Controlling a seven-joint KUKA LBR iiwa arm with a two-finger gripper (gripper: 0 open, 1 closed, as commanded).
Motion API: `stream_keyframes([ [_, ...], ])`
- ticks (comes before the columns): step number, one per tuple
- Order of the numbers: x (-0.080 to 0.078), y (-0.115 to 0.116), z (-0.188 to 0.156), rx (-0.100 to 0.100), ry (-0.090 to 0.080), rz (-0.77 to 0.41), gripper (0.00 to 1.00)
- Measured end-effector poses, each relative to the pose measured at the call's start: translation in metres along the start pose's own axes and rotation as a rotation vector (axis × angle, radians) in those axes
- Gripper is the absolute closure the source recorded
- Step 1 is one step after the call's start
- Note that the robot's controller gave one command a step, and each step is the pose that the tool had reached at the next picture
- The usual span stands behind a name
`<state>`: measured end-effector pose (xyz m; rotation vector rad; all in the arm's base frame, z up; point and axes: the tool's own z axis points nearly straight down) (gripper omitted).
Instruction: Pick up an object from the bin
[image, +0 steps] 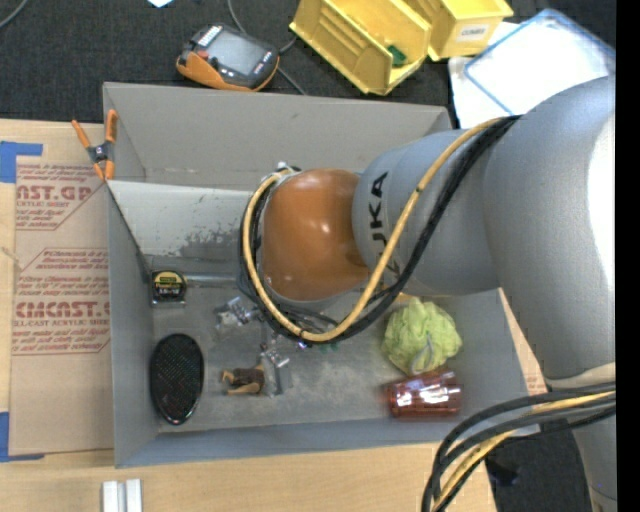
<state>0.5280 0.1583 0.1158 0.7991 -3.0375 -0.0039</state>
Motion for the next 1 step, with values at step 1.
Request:
stream_keyframes([
  [1,0.0020,-0.0078,0.0470,0.008,-0.015,-0.298,0.00],
])
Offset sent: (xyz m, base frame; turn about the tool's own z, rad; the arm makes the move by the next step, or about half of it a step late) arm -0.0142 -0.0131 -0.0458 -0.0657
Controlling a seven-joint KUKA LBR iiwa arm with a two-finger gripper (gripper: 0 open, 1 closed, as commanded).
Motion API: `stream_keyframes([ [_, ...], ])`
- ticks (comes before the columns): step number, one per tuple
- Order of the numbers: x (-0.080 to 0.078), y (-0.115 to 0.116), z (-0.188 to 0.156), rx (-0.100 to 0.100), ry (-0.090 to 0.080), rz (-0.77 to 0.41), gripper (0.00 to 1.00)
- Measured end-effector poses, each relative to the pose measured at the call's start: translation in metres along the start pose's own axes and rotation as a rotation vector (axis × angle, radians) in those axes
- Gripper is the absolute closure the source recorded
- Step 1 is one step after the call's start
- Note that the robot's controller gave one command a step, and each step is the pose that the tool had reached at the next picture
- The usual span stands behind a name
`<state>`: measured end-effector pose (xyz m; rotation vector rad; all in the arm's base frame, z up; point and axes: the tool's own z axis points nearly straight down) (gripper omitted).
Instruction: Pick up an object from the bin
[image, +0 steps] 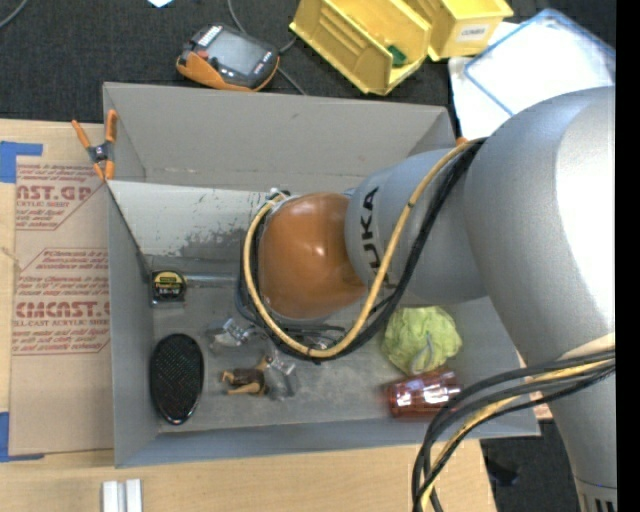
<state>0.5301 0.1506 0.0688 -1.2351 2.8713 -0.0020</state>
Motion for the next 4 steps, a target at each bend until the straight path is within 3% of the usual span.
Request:
stream_keyframes([
  [1,0.014,0.009,-0.002,-0.009,0.011,0.233,1.00],
  [2,0.014,0.009,-0.002,-0.009,0.011,0.233,1.00],
  [4,0.015,0.010,-0.069,-0.012,0.017,0.233,1.00],
])
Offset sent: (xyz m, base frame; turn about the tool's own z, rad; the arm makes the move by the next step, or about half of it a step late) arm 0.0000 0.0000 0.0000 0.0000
